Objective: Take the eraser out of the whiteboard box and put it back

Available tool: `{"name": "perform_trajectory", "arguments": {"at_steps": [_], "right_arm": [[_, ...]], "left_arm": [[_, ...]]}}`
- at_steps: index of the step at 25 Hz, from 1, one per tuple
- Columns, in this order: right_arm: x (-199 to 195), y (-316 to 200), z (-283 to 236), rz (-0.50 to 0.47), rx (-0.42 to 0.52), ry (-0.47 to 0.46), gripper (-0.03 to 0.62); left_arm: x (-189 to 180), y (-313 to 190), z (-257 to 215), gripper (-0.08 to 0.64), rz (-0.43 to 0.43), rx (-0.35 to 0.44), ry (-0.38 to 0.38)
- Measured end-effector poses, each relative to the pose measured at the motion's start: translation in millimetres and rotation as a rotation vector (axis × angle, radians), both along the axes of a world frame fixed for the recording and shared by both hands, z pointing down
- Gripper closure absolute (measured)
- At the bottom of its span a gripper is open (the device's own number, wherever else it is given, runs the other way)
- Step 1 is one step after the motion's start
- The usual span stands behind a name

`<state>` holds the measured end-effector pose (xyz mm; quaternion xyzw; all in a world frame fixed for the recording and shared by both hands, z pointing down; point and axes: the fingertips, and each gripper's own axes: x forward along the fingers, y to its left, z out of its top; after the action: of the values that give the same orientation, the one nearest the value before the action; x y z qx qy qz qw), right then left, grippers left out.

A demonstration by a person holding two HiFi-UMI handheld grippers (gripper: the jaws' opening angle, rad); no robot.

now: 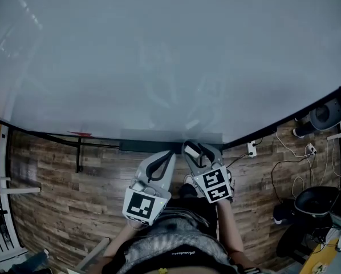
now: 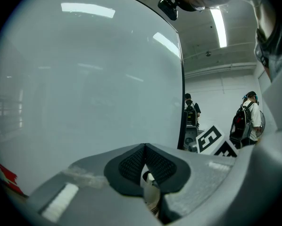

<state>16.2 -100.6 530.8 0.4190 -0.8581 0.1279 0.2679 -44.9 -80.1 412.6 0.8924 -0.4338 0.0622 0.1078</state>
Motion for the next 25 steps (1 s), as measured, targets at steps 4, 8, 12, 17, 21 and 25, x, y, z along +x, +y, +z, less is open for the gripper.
{"name": "perform_trajectory", "arguments": {"at_steps": [4, 8, 12, 17, 21, 25], "right_arm": [[1, -6, 2, -0.004, -0.022, -0.002, 0.403], [1, -8, 9, -0.018, -0.036, 0.005, 0.404], [-4, -13, 6, -0.028, -0.021, 0.028, 0.41], [-4, -15, 7, -0.021, -0.017, 0.019, 0.41], [-4, -14, 6, -0.013, -0.014, 0.01, 0.413], [-6, -14, 7, -0.012, -0.012, 0.005, 0.414]], "left_arm": [[-2, -4, -2, 0.558, -0.019, 0.002, 0.001], [-3, -6, -1, 0.558, -0.021, 0.013, -0.01], [-3, -9, 0, 0.558, -0.033, -0.003, 0.0], [-3, -10, 1, 0.558, -0.03, -0.006, -0.002], [-3, -11, 1, 0.558, -0.031, -0.014, 0.002], [-6, -11, 3, 0.558, -0.025, -0.014, -0.005]]}}
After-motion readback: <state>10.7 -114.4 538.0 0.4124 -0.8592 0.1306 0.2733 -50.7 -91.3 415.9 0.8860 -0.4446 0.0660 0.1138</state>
